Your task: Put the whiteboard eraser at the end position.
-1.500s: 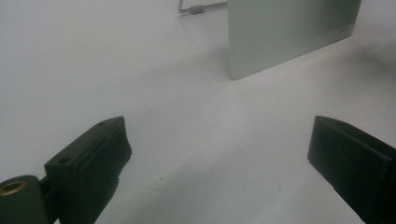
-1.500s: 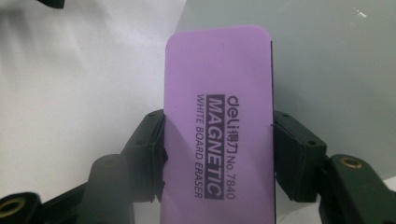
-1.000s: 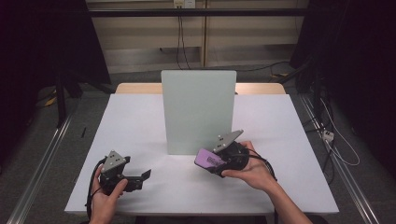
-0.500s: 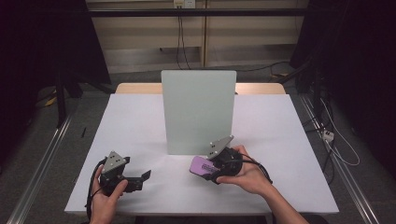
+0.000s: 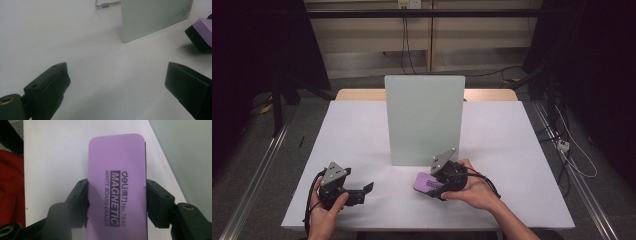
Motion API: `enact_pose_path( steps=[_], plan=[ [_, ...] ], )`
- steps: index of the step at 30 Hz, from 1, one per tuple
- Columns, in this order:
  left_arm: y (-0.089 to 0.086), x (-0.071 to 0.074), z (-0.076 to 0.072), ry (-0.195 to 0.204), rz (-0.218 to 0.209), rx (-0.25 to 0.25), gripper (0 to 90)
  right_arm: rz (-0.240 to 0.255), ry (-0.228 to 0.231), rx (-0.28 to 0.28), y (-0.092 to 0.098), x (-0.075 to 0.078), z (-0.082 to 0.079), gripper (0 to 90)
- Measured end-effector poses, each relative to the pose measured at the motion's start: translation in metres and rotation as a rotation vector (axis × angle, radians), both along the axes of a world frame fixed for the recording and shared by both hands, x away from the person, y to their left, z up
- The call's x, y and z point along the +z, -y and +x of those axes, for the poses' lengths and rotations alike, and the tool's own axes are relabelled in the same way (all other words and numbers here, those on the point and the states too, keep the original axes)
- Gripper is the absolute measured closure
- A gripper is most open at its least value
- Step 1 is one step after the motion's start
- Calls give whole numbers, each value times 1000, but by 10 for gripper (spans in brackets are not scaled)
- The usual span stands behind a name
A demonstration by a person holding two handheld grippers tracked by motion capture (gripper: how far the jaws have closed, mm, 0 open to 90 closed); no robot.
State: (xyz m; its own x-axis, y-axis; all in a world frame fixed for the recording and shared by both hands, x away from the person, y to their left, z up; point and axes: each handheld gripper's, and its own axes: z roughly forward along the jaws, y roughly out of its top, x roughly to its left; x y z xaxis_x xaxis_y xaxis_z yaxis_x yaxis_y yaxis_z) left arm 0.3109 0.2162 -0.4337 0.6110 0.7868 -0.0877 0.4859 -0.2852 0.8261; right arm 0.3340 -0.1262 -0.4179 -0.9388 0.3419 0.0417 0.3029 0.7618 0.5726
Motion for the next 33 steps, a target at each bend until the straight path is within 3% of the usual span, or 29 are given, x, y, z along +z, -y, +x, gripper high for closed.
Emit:
enact_pose_path(
  steps=[18,33],
  plan=[
    [-3,0,-2,-2,4,15,53,3,0,18,-5,-9,2,412],
    [-4,0,-1,-9,6,11,53,27,-50,-13,-3,-14,8,404]
  ],
)
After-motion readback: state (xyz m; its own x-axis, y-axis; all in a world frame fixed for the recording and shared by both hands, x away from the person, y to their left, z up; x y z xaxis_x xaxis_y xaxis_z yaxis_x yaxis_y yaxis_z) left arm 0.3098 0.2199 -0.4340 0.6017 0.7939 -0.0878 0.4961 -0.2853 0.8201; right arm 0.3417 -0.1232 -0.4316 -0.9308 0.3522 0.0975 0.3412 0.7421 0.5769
